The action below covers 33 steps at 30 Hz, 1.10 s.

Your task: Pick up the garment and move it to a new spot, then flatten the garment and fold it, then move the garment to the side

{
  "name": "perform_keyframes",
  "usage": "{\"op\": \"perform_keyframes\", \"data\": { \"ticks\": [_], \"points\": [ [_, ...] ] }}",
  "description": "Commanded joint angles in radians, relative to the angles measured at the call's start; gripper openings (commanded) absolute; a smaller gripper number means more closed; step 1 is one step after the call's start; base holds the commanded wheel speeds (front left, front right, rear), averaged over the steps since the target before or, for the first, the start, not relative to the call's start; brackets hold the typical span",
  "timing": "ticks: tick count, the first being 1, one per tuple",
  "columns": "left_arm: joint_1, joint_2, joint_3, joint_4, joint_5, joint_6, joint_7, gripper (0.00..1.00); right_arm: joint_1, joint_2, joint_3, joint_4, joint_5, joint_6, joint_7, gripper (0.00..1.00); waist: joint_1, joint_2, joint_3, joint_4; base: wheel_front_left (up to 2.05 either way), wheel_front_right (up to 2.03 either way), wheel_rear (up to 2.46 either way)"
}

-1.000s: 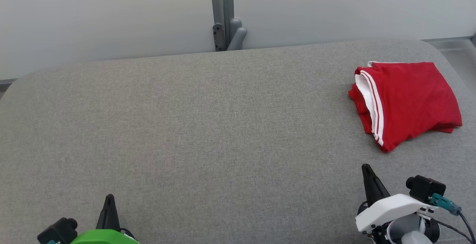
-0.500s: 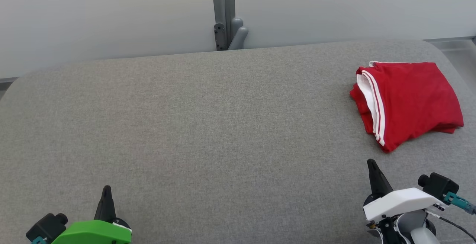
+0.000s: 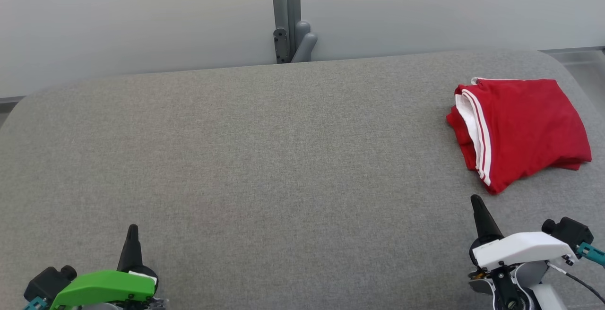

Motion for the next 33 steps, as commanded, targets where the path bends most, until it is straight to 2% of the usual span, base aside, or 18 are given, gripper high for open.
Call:
{"op": "perform_keyframes", "data": {
  "ticks": [1, 33],
  "points": [
    [-0.027, 0.007, 0.006, -0.017, -0.034, -0.007, 0.007, 0.00, -0.024, -0.005, -0.007, -0.016, 0.037, 0.000, 0.007, 0.00, 0.0000, 0.0000, 0.000, 0.001, 0.00, 0.00, 0.00],
    [-0.065, 0.010, 0.033, -0.053, -0.339, -0.024, 0.094, 0.00, -0.037, -0.007, -0.043, -0.051, 0.377, 0.000, 0.086, 0.00, 0.0000, 0.0000, 0.005, 0.011, 0.00, 0.00, 0.00]
  ]
}}
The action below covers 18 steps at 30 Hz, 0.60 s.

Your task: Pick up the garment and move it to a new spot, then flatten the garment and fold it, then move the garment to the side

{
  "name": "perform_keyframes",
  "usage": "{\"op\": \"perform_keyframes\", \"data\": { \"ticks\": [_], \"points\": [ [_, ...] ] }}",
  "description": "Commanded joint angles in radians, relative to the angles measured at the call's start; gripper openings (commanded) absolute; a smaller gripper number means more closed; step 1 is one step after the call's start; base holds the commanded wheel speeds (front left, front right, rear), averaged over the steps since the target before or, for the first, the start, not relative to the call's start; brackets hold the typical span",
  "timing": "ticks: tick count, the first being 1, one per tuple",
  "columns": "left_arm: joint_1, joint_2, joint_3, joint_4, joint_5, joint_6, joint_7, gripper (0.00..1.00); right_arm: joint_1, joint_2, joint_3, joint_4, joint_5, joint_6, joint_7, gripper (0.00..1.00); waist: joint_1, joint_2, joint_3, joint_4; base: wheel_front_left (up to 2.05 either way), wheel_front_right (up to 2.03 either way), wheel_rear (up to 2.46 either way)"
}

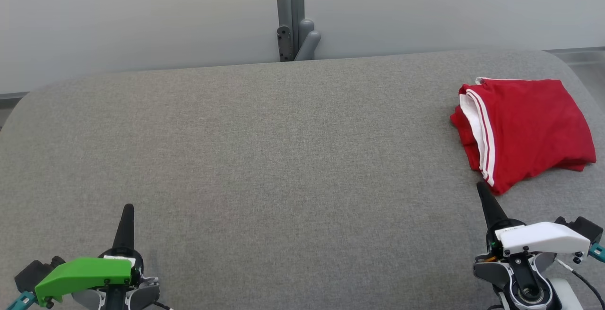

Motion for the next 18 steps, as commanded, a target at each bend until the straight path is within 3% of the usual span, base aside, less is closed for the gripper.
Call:
{"op": "perform_keyframes", "data": {
  "ticks": [1, 18],
  "points": [
    [-0.024, 0.008, 0.005, -0.011, -0.026, -0.004, 0.007, 0.00, -0.014, -0.006, -0.004, -0.012, 0.025, 0.001, 0.006, 0.00, 0.0000, 0.0000, 0.000, 0.000, 0.00, 0.00, 0.00],
    [-0.038, 0.009, 0.016, -0.026, -0.157, -0.013, 0.043, 0.00, -0.022, -0.007, -0.020, -0.026, 0.169, 0.000, 0.039, 0.00, 0.0000, 0.0000, 0.003, 0.006, 0.00, 0.00, 0.00]
  ]
}}
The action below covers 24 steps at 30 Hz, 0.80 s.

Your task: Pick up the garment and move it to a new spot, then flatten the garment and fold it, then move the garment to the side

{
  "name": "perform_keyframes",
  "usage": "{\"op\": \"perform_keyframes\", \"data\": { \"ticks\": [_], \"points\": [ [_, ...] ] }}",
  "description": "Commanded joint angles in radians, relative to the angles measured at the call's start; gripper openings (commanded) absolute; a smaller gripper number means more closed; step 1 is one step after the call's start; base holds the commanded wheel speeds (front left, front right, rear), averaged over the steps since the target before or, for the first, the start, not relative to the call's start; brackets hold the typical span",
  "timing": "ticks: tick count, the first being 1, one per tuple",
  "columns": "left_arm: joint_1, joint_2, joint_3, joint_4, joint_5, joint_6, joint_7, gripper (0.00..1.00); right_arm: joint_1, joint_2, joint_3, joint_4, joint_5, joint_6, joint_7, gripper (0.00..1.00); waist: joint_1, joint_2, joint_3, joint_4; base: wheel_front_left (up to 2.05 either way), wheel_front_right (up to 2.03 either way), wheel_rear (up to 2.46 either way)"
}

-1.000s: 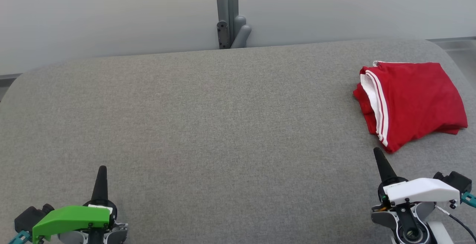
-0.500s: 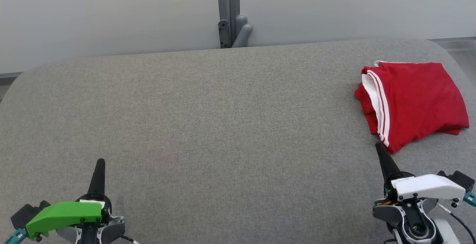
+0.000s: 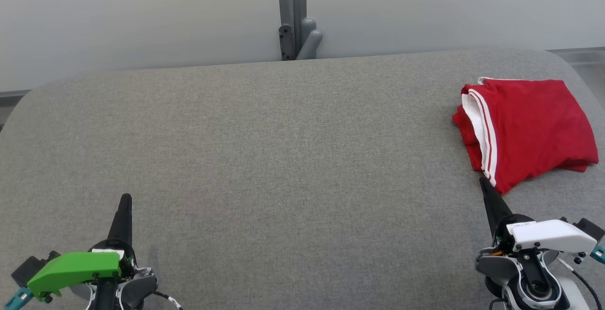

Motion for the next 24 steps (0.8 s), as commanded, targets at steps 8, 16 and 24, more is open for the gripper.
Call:
{"op": "perform_keyframes", "data": {
  "ticks": [8, 16, 24],
  "points": [
    [-0.026, 0.008, 0.009, -0.015, -0.075, -0.009, 0.021, 0.00, -0.018, -0.006, -0.010, -0.015, 0.075, 0.000, 0.018, 0.00, 0.0000, 0.0000, 0.001, 0.003, 0.00, 0.00, 0.00],
    [-0.029, 0.008, 0.013, -0.019, -0.119, -0.012, 0.032, 0.00, -0.019, -0.006, -0.016, -0.020, 0.127, 0.000, 0.030, 0.00, 0.0000, 0.0000, 0.002, 0.005, 0.00, 0.00, 0.00],
    [-0.031, 0.008, 0.015, -0.020, -0.135, -0.014, 0.037, 0.00, -0.019, -0.006, -0.017, -0.022, 0.149, 0.000, 0.034, 0.00, 0.0000, 0.0000, 0.003, 0.006, 0.00, 0.00, 0.00]
  ]
}}
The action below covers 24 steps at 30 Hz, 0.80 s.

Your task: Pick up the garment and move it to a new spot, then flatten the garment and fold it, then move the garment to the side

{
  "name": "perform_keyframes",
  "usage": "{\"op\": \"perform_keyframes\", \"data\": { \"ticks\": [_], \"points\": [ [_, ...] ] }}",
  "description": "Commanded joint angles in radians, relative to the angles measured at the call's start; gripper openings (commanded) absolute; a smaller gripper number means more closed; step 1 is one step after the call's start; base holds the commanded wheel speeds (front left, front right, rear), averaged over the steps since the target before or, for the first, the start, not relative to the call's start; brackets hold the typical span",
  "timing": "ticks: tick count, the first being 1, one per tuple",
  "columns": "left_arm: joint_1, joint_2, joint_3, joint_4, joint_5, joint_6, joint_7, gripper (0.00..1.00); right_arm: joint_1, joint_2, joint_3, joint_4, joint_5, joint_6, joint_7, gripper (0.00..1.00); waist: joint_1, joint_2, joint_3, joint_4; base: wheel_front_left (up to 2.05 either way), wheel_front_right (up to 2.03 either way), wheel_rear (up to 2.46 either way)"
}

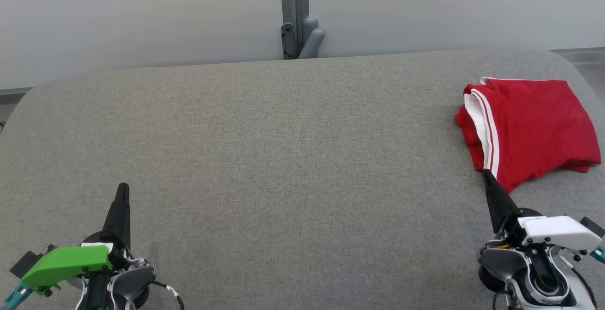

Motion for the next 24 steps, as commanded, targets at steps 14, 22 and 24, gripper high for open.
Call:
{"op": "perform_keyframes", "data": {
  "ticks": [14, 22, 24],
  "points": [
    [-0.012, 0.007, 0.005, -0.002, 0.000, -0.007, 0.000, 0.00, -0.008, -0.005, -0.002, -0.004, 0.006, 0.000, 0.000, 0.00, 0.0000, 0.0000, 0.000, 0.000, 0.00, 0.00, 0.00],
    [-0.012, 0.007, 0.005, -0.002, 0.000, -0.007, 0.000, 0.00, -0.008, -0.005, -0.002, -0.004, 0.006, 0.000, 0.000, 0.00, 0.0000, 0.0000, 0.000, 0.000, 0.00, 0.00, 0.00],
    [-0.012, 0.007, 0.005, -0.002, 0.000, -0.007, 0.000, 0.00, -0.008, -0.005, -0.002, -0.004, 0.006, 0.000, 0.000, 0.00, 0.0000, 0.0000, 0.000, 0.000, 0.00, 0.00, 0.00]
  ]
}}
